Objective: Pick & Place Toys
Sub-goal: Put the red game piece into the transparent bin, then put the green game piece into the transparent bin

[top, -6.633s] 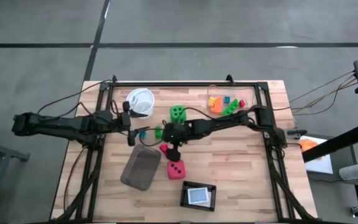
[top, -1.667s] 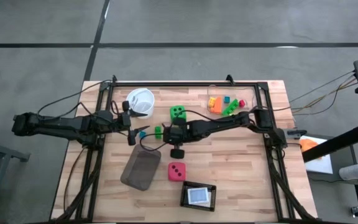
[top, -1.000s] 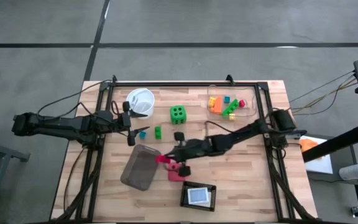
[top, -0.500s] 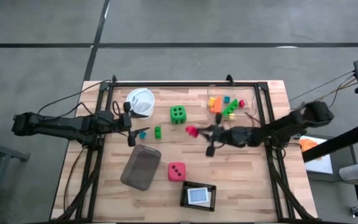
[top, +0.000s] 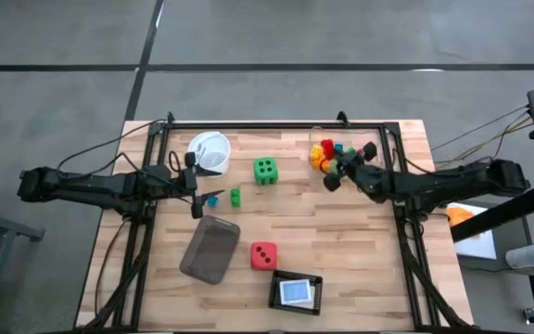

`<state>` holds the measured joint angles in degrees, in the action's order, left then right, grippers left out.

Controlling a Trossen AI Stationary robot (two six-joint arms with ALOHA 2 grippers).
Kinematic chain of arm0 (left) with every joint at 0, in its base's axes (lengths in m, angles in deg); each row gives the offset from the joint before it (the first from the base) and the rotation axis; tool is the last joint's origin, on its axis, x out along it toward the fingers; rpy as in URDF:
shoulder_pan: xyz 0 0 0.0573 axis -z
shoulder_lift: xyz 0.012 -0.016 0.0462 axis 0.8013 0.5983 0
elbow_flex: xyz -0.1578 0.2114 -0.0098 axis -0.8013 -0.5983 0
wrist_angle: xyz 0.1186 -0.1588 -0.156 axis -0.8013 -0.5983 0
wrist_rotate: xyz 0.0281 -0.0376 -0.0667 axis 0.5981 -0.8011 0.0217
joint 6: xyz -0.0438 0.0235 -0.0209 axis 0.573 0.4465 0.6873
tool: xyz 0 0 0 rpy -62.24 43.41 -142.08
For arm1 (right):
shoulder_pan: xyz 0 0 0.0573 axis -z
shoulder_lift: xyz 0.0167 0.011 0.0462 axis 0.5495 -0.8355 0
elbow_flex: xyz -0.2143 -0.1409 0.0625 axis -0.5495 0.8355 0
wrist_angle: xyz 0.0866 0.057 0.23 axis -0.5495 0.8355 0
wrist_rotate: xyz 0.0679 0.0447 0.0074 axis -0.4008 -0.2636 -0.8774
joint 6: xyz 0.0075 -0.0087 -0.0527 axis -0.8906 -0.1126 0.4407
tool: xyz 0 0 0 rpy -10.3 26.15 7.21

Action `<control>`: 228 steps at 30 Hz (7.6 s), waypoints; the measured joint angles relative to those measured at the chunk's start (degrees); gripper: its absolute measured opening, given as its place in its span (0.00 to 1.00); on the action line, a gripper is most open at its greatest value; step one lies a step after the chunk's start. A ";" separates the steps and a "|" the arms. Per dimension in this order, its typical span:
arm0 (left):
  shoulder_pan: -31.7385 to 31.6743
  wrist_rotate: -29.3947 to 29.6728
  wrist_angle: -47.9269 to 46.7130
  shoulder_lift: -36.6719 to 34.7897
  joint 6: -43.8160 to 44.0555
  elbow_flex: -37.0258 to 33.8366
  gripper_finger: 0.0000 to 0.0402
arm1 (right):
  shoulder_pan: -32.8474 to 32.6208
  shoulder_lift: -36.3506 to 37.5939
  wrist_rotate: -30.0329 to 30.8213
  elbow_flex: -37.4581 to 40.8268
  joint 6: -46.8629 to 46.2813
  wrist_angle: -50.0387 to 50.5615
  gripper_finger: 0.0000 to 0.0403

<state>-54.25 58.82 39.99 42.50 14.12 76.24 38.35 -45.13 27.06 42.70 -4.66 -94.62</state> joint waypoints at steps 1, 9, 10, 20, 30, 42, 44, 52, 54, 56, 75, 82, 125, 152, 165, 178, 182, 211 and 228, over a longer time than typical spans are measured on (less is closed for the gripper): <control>0.00 0.00 0.00 0.00 -0.01 0.00 0.61 | 1.96 0.24 -1.28 0.00 -1.29 2.24 0.04; 0.00 0.00 0.00 0.00 -0.02 0.00 0.61 | 15.90 -2.64 -14.18 0.00 -8.20 10.32 0.04; 0.00 -0.01 -0.04 0.00 -0.02 0.00 0.61 | 16.61 -3.21 -14.62 0.00 -8.59 10.27 0.04; 0.00 -0.02 -0.26 0.00 0.00 0.00 0.61 | 17.76 -8.76 -15.51 0.00 -10.77 9.55 0.04; 0.00 -0.02 -0.44 0.00 0.00 0.00 0.61 | 17.74 -9.06 -18.27 -0.21 -11.70 8.84 0.05; 0.00 -0.02 -0.58 -0.02 0.00 0.00 0.61 | 17.70 -6.56 -24.10 -2.29 -7.63 8.92 0.39; 0.00 -0.02 -0.72 -0.02 0.00 0.00 0.61 | 17.70 -6.55 -24.10 -3.05 -7.63 8.87 0.46; 0.00 -0.04 -0.91 0.26 1.91 0.00 0.61 | 14.69 -7.33 -32.71 -1.97 -3.16 -8.27 0.69; 0.00 -0.04 -1.34 1.04 3.18 0.00 0.61 | 12.10 -8.72 -34.83 0.05 -1.73 -19.08 0.71; 0.00 -0.04 -2.01 2.79 4.56 0.00 0.61 | 8.82 -10.56 -35.05 1.94 -0.33 -29.94 0.71; -2.28 4.87 -15.85 34.04 31.11 15.66 0.61 | -8.34 -23.73 -33.28 -2.38 3.47 -45.14 0.72; -3.18 4.89 -33.97 42.77 40.65 28.17 0.61 | -8.40 -23.79 -33.28 -2.21 3.59 -44.44 0.72; -9.38 -2.65 -40.04 53.48 50.32 34.53 0.61 | -10.65 -23.44 -33.28 -2.75 3.59 -44.28 0.72; -9.44 -6.88 -40.61 56.63 47.87 34.49 0.61 | -10.63 -23.43 -33.30 -2.78 3.59 -44.22 0.72; -9.36 -8.28 -43.92 56.63 47.74 34.49 0.61 | -10.63 -23.43 -33.30 -2.78 3.57 -44.20 0.72; -9.18 -8.46 -44.19 56.63 47.85 34.49 0.52 | -10.64 -23.43 -33.30 -2.78 3.57 -44.17 0.72; -9.11 -8.46 -44.19 56.63 47.93 34.49 0.35 | -10.63 -23.44 -33.30 -2.78 3.57 -44.12 0.72; -2.69 -1.79 -38.57 40.53 33.16 34.51 0.24 | -10.59 -26.83 -34.94 -3.38 5.98 -45.07 0.72; 5.03 -3.39 14.79 24.38 4.63 15.26 0.24 | -6.61 -33.04 -45.38 -8.77 7.43 -52.95 0.72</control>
<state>-49.22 55.43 54.78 66.88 18.76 91.50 31.74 -78.16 -18.32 33.93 2.77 -147.57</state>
